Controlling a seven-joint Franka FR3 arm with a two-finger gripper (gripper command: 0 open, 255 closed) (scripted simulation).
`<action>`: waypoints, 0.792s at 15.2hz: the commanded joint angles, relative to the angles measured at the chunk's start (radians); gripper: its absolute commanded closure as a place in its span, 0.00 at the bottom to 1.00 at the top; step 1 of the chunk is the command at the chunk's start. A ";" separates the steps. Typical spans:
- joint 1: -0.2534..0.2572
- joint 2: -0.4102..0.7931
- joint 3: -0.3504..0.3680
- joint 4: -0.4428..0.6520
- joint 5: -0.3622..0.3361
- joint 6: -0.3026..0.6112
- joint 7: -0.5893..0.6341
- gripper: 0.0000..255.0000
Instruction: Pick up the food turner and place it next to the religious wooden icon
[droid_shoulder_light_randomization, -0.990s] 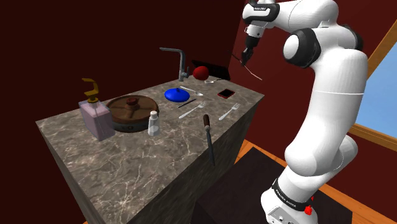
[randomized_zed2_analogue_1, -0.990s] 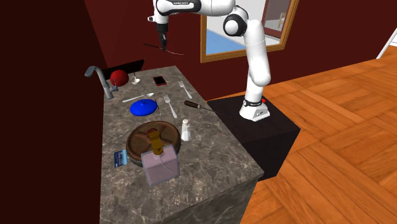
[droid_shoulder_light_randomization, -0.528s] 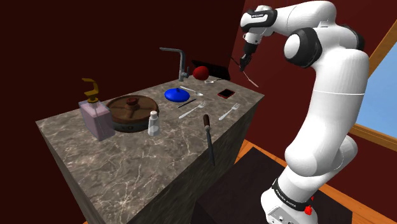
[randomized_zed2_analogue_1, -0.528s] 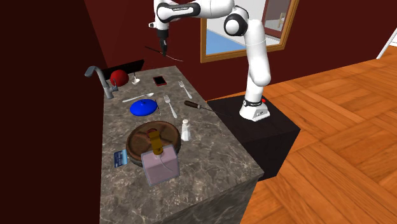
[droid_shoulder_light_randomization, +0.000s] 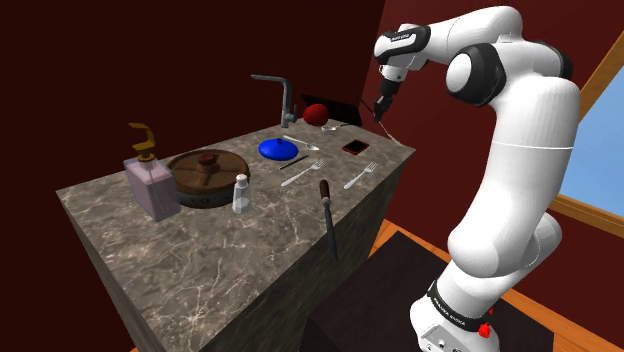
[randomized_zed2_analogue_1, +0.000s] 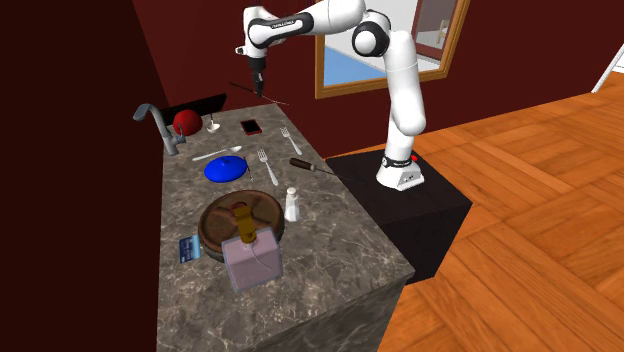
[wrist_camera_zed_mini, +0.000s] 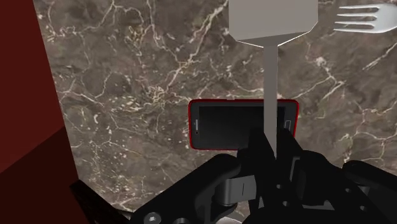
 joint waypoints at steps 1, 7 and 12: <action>0.002 0.000 0.001 -0.027 0.001 0.027 -0.002 1.00; 0.004 0.012 0.004 -0.092 0.008 0.103 -0.009 1.00; 0.004 0.027 0.007 -0.138 0.016 0.163 -0.017 1.00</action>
